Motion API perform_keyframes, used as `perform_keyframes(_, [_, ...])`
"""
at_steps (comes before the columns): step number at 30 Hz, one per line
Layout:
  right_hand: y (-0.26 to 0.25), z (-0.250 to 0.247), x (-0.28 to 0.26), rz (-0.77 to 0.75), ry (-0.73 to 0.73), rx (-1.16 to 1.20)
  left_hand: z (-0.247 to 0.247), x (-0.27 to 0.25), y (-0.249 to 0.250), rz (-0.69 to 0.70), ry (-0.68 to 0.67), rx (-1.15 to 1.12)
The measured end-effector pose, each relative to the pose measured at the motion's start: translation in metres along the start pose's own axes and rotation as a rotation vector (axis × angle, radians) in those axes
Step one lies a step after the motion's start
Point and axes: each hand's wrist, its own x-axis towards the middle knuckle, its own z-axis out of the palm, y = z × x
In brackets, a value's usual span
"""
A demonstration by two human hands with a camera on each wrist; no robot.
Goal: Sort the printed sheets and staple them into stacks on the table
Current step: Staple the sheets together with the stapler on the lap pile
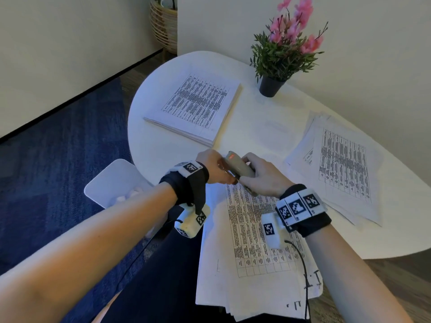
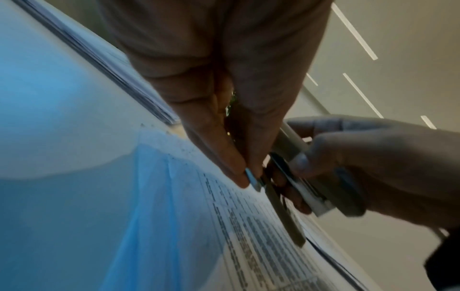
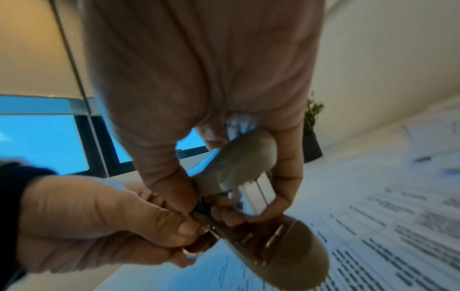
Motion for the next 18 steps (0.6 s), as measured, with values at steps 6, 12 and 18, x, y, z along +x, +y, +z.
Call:
perform_keyframes(6, [0.016, 0.000, -0.004, 0.032, 0.020, -0.235, -0.023, -0.002, -0.049, -0.042, 0.080, -0.358])
perform_keyframes(12, [0.042, -0.011, 0.001, 0.203, 0.130, -0.402, -0.063, -0.028, -0.139, -0.240, 0.506, -0.533])
perform_keyframes(18, [0.000, -0.001, 0.028, -0.116, 0.239, -0.553, -0.053, -0.058, -0.186, -0.486, 0.614, -0.205])
